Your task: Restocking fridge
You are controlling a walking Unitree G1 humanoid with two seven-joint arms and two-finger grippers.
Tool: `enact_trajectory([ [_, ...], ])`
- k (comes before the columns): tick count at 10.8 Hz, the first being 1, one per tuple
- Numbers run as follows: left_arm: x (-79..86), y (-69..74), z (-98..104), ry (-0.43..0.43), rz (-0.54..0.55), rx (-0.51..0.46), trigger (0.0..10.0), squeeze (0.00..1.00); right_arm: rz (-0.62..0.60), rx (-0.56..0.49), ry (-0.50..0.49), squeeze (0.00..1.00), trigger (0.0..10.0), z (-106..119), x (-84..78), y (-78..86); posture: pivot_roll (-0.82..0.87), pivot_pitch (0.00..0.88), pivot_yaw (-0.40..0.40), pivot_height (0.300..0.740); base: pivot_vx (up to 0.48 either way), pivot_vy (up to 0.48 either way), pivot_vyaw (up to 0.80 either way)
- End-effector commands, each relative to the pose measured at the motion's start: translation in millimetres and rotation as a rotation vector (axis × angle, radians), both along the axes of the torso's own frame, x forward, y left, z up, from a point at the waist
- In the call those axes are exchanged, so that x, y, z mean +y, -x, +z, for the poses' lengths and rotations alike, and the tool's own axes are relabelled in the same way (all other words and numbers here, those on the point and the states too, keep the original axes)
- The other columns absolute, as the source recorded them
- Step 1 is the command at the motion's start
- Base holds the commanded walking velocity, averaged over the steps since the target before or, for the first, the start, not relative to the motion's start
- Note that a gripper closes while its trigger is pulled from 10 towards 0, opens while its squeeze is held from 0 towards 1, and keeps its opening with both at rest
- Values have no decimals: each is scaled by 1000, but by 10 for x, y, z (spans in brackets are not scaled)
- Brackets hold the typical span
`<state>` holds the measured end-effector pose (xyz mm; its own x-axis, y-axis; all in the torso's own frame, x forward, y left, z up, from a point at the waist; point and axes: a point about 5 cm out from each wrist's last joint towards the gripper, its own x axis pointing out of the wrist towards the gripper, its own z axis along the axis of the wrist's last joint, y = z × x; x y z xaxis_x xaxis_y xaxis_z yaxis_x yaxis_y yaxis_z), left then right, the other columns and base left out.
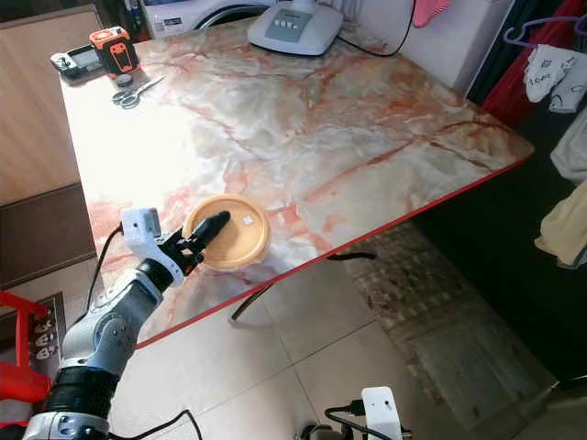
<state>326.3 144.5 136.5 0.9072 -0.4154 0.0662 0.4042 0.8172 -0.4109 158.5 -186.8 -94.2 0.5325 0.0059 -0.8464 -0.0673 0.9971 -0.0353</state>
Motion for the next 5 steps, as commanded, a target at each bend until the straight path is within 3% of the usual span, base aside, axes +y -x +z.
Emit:
enact_trajectory([
  [1,12,63,-221,-90,1,89,0,0,-2,67,3,0,10000,-68,-16,169,-149,195,-29,740,0,0,0],
  [3,-1,60,-204,-107,4,71,0,0,-2,67,2,0,10000,-68,-17,168,-150,194,-29,740,0,0,0],
  [5,12,48,-161,-71,43,41,0,0,-1,67,3,0,10000,-67,-18,168,-149,194,-31,740,0,0,0],
])
